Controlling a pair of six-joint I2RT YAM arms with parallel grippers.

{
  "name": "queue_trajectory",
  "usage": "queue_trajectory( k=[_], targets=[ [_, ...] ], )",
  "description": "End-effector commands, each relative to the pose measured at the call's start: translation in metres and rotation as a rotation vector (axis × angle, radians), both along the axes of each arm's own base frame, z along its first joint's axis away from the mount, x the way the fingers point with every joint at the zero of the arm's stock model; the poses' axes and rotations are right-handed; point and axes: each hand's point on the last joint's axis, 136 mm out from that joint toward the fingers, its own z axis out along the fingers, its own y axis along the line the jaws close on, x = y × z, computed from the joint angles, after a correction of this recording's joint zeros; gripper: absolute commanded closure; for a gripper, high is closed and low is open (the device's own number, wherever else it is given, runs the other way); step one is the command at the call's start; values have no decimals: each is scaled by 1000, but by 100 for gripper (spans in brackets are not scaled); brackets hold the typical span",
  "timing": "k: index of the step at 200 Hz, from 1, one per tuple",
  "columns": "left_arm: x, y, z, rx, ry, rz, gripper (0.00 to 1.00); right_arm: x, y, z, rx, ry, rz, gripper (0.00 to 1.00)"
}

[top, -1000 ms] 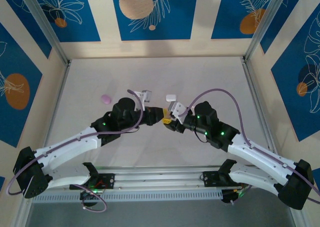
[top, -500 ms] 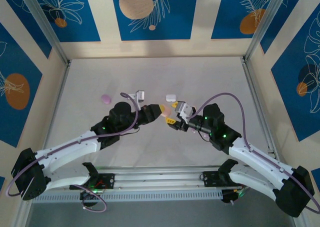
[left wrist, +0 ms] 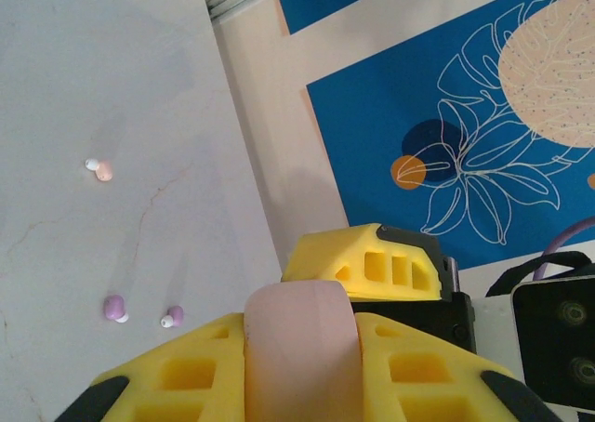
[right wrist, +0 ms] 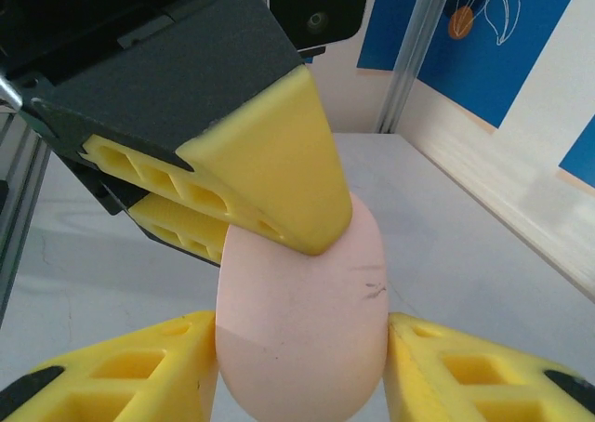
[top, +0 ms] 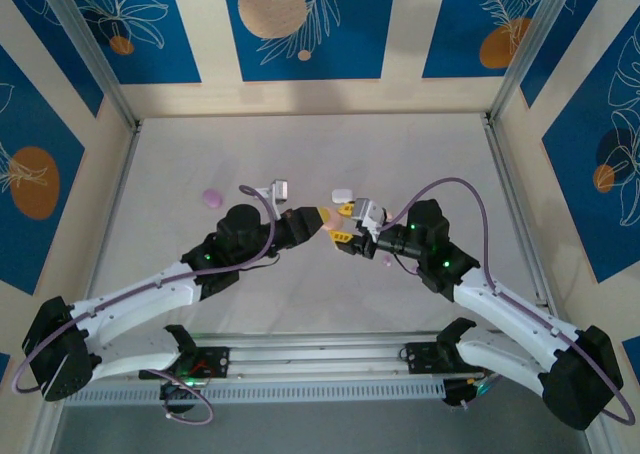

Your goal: Insert the wireless bluetooth earbuds into the charging case

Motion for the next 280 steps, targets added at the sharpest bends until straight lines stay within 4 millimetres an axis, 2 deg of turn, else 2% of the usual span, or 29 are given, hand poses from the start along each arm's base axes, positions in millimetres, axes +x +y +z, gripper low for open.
queue_trajectory(
  k=[1, 47, 92, 112, 146, 164, 220, 263, 280],
  targets=[
    [-3, 1, 12, -40, -23, -5, 83, -3, 4, 20, 39, -25, 41, 52],
    [-4, -1, 17, -51, -34, -18, 82, -1, 5, 16, 19, -13, 40, 51],
    [-5, -1, 19, -57, -44, -20, 81, 0, 3, 14, 15, 1, 41, 55],
    [-5, -2, 22, -63, -52, -24, 80, -1, 3, 12, -1, 7, 47, 51],
    [-6, -1, 22, -51, -56, -28, 79, 1, 2, 10, -10, 7, 40, 51],
    [-5, -1, 22, -49, -57, -27, 79, 2, 1, 10, -13, 7, 35, 54],
    [-5, -1, 23, -50, -61, -25, 79, 2, -2, 7, -24, 8, 29, 48],
    [-4, -3, 22, -46, -59, -28, 78, 4, -4, 13, -2, 1, 10, 59],
    [-5, -3, 21, -38, -69, -30, 71, 2, -5, 15, 8, 15, 20, 63]
  ],
)
